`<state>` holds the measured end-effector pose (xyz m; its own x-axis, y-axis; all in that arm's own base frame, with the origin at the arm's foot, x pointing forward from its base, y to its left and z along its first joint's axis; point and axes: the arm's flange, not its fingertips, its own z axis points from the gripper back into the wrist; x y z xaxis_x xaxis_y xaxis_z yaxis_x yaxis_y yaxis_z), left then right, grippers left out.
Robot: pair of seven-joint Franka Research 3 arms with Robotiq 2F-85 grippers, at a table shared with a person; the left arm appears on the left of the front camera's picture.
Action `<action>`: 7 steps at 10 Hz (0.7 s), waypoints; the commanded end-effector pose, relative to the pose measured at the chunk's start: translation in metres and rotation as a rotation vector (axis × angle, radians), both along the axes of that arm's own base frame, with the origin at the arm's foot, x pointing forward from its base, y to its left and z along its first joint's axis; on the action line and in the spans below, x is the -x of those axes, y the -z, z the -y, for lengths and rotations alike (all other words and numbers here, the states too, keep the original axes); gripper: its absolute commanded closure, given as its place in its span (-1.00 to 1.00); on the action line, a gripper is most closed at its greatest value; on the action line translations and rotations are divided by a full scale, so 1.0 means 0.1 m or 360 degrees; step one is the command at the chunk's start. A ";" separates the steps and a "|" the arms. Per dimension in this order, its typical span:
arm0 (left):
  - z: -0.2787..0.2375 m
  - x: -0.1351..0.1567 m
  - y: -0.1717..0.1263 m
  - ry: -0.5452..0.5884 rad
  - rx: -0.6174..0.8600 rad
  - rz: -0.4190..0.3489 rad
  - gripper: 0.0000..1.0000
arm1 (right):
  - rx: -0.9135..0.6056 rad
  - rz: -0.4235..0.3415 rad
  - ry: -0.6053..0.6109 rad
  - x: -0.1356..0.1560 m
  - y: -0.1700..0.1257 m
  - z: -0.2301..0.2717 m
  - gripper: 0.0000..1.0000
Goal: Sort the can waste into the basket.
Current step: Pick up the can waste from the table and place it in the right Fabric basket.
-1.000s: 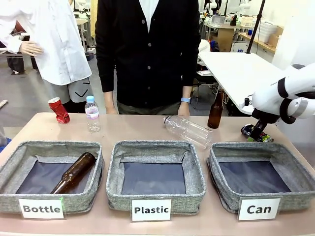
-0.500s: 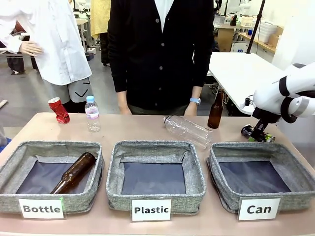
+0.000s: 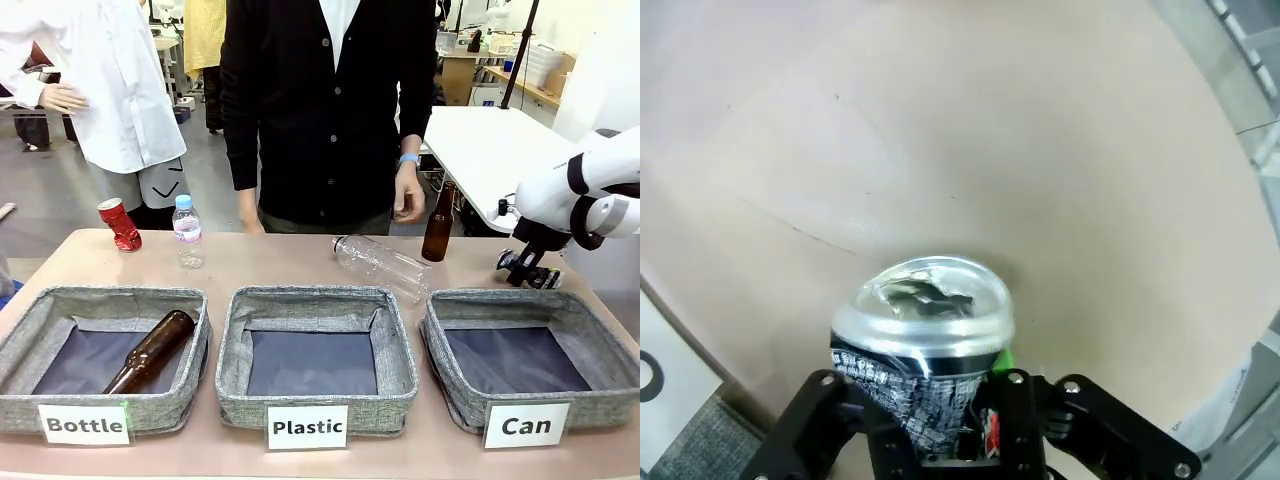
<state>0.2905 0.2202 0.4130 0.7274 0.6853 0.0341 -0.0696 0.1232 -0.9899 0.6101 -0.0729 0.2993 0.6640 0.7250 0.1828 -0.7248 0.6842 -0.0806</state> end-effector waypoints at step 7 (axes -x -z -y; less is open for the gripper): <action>0.00 0.04 -0.01 0.0020 -0.0006 0.0023 -1.00 | -0.0027 0.0110 -0.0130 0.31 -0.97 0.03 1.00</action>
<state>0.2904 0.2202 0.4132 0.7275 0.6853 0.0347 -0.0692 0.1235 -0.9899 0.6038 -0.0744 0.3668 0.6410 0.7344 0.2232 -0.7271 0.6741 -0.1300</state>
